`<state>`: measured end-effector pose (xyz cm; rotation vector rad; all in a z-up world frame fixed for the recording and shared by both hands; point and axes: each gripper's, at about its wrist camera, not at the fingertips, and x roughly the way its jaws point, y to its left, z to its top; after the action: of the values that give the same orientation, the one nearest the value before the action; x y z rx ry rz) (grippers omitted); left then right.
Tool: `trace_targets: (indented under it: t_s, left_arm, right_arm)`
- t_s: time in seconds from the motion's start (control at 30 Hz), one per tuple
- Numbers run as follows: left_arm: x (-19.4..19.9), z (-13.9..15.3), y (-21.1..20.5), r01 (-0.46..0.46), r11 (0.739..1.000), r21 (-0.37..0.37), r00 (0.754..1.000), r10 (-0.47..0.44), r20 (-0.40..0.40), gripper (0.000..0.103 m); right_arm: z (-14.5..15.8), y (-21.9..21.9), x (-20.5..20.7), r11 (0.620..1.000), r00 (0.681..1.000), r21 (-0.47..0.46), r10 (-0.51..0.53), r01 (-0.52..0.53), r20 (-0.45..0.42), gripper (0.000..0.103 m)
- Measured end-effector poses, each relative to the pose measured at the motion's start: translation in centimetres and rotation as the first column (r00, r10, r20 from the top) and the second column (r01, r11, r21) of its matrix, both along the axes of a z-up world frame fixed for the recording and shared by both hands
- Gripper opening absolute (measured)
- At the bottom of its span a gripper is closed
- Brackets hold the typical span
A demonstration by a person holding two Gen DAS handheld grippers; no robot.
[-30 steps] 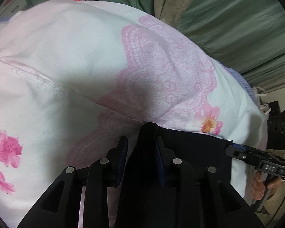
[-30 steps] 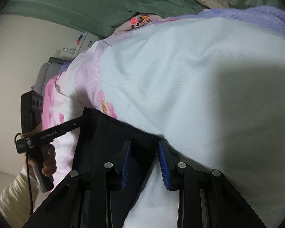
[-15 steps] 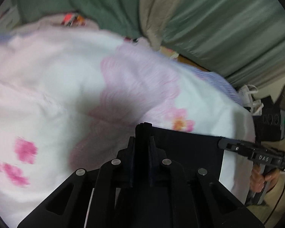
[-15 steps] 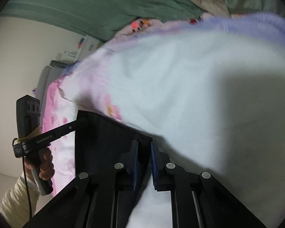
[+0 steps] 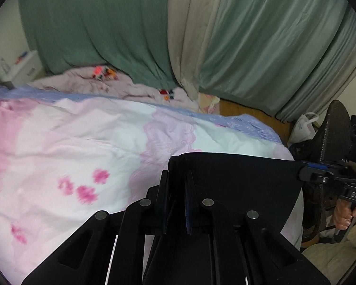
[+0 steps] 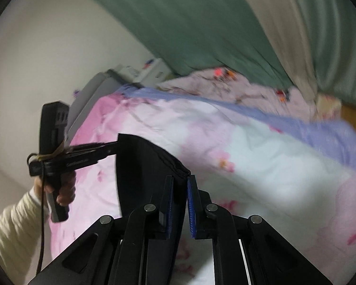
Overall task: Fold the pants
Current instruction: 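Lift the black trousers' end with both grippers and fold it over the rest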
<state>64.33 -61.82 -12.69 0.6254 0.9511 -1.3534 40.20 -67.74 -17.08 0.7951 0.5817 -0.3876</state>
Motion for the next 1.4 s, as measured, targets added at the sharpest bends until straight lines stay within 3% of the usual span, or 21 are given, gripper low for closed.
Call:
trace_targets:
  t_s: [0.13, 0.27, 0.4, 0.53, 0.77, 1.07, 1.13, 1.2, 1.23, 1.3, 1.4]
  left_arm:
    - [-0.9, 2.8, 6.2, -0.075, 0.996, -0.048, 0.997, 0.077, 0.026, 0.013]
    - [-1.3, 3.8, 12.8, -0.152, 0.985, -0.079, 0.987, 0.155, 0.035, 0.013]
    - [-1.1, 3.8, 20.2, -0.244, 0.964, -0.108, 0.969, 0.246, -0.001, 0.013]
    - [-1.0, 2.1, 27.7, -0.309, 0.947, -0.09, 0.951, 0.309, -0.018, 0.013]
    - [0.3, -4.0, 37.9, -0.399, 0.917, -0.008, 0.915, 0.398, -0.061, 0.013]
    - [-0.6, -13.2, 45.3, -0.447, 0.884, 0.138, 0.89, 0.455, -0.032, 0.014]
    - [-0.7, -14.9, 46.8, -0.474, 0.861, 0.186, 0.874, 0.485, -0.017, 0.025]
    - [-0.7, -16.2, 48.4, -0.501, 0.837, 0.222, 0.852, 0.522, -0.044, 0.048]
    - [-0.7, -16.5, 49.5, -0.526, 0.82, 0.226, 0.832, 0.551, -0.065, 0.054]
    - [-0.8, -16.5, 51.2, -0.573, 0.792, 0.213, 0.789, 0.603, -0.121, 0.057]
    - [-0.6, -16.5, 53.5, -0.636, 0.751, 0.178, 0.703, 0.659, -0.269, 0.06]
  right_arm:
    - [4.5, 4.8, 0.1, 0.991, 0.996, -0.103, 0.088, -0.087, 0.001, 0.011]
    - [7.0, 10.3, 0.5, 0.969, 0.984, -0.168, 0.178, -0.179, -0.023, 0.011]
    - [8.5, 16.5, 1.0, 0.932, 0.961, -0.237, 0.267, -0.275, -0.065, 0.011]
    - [8.8, 22.7, 1.7, 0.885, 0.929, -0.283, 0.354, -0.371, -0.111, 0.011]
    - [6.0, 34.2, 3.7, 0.795, 0.845, -0.286, 0.49, -0.534, -0.216, 0.011]
    - [-2.6, 46.3, 5.5, 0.642, 0.656, -0.194, 0.635, -0.742, -0.407, 0.011]
    - [-4.9, 48.2, 6.0, 0.605, 0.607, -0.17, 0.652, -0.778, -0.454, 0.01]
    - [-7.3, 49.7, 6.2, 0.565, 0.558, -0.153, 0.665, -0.81, -0.497, 0.004]
    - [-7.9, 50.1, 6.3, 0.554, 0.539, -0.139, 0.672, -0.821, -0.508, 0.004]
    - [-9.6, 51.1, 6.5, 0.536, 0.503, -0.104, 0.685, -0.838, -0.528, 0.004]
    - [-11.4, 52.3, 6.6, 0.503, 0.451, -0.062, 0.705, -0.862, -0.548, 0.004]
